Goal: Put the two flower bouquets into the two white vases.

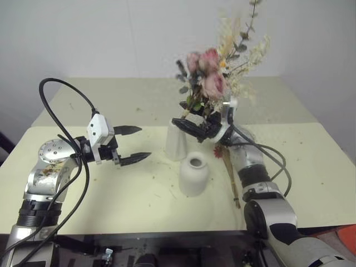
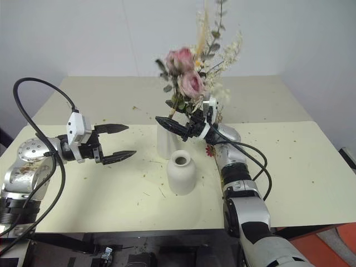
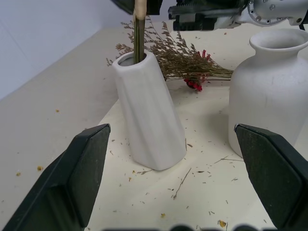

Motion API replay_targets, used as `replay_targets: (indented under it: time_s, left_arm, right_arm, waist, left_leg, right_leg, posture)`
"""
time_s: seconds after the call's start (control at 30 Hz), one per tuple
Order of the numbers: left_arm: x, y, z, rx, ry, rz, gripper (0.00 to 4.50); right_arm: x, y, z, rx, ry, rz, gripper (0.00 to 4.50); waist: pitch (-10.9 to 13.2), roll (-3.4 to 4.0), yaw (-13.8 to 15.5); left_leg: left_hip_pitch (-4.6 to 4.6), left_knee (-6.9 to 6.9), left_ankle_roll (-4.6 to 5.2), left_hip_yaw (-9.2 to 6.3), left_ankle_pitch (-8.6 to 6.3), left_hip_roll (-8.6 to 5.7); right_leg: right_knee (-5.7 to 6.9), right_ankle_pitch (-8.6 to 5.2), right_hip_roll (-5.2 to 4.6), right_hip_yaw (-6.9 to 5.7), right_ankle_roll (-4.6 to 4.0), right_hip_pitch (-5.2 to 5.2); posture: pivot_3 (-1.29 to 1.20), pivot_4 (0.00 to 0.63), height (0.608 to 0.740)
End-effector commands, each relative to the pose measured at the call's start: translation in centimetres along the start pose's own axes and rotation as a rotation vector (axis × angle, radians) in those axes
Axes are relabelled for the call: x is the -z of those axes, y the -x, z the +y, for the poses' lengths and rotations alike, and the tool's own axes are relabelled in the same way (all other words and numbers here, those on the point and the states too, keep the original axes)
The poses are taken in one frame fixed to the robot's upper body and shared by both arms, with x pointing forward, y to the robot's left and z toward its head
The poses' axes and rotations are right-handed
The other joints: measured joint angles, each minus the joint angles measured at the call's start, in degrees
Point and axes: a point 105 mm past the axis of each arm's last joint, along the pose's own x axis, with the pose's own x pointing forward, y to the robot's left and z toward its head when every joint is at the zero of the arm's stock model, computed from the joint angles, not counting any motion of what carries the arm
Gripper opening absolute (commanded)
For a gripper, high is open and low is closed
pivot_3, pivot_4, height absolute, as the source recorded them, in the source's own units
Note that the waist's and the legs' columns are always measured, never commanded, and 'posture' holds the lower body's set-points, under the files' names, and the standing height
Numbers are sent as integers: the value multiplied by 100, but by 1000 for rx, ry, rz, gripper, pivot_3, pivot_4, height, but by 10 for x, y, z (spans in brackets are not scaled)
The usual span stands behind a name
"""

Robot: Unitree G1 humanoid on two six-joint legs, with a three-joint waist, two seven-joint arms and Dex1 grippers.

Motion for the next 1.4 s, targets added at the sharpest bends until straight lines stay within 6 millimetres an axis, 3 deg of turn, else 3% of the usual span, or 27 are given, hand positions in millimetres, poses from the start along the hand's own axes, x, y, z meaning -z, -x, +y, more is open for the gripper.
replay_targets:
  time_s: [0.03, 0.33, 0.53, 0.77, 0.97, 1.13, 1.27, 1.4]
  left_arm:
    - [-9, -1, 4, -5, -46, -19, 4500]
    - [-8, 0, 3, -13, -45, -12, 4500]
    - [-7, 2, 3, -23, -44, -9, 4500]
    - [-9, 3, 2, -23, -48, -17, 4500]
    - [-29, -6, -1, 19, -71, -90, 4500]
    - [-39, -5, -21, 160, -117, -63, 4500]
    - [-45, -1, -28, 211, -157, -34, 4500]
    - [-43, -2, -35, 265, -199, 1, 4500]
  right_arm:
    - [-12, -9, -1, -15, 133, 41, 4457]
    - [-6, -7, -21, 55, 282, 220, 4457]
    - [-13, 9, -34, 73, 320, 295, 4457]
    - [-29, 54, -43, 90, 338, 338, 4457]
    - [-37, 92, -52, 187, 390, 440, 4457]
    - [-37, 132, -51, 328, 412, 576, 4457]
    - [-33, 156, -43, 513, 312, 763, 4457]
    - [-33, 169, -20, 625, 190, 951, 4457]
  waist:
    - [0, 0, 0]
    - [0, 0, -1]
    - [0, 0, 7]
    - [0, -1, 12]
    - [1, -1, 11]
    - [1, -2, 16]
    - [2, 1, 14]
    - [5, 6, 15]
  left_leg:
    - [-1, 0, 0, 0, 0, 0]
    - [0, 0, 0, 0, 0, 0]
    - [-2, 0, 0, 0, 0, -1]
    - [-2, 0, 0, 0, 0, -2]
    - [-1, 0, 0, 1, 0, -2]
    - [-5, 0, 0, 2, 0, -5]
    - [-4, 1, 0, 2, 0, -5]
    - [0, 3, 0, 3, 0, -5]
  right_leg:
    - [-1, 0, -1, 0, 0, 0]
    - [-2, 0, -1, 0, 0, 0]
    - [-5, 0, -2, 0, -1, 1]
    - [-7, 0, -3, 0, 0, 2]
    - [-6, 0, -4, 1, 0, 4]
    - [-13, -2, -8, 1, 3, 5]
    - [-6, -9, -7, 3, 12, 3]
    - [-2, -29, -4, 6, 40, 3]
  posture:
    - [0, 150, 740]
    - [0, 150, 740]
    - [0, 150, 740]
    - [0, 150, 740]
    - [0, 150, 740]
    - [0, 150, 740]
    - [0, 150, 740]
    - [0, 150, 740]
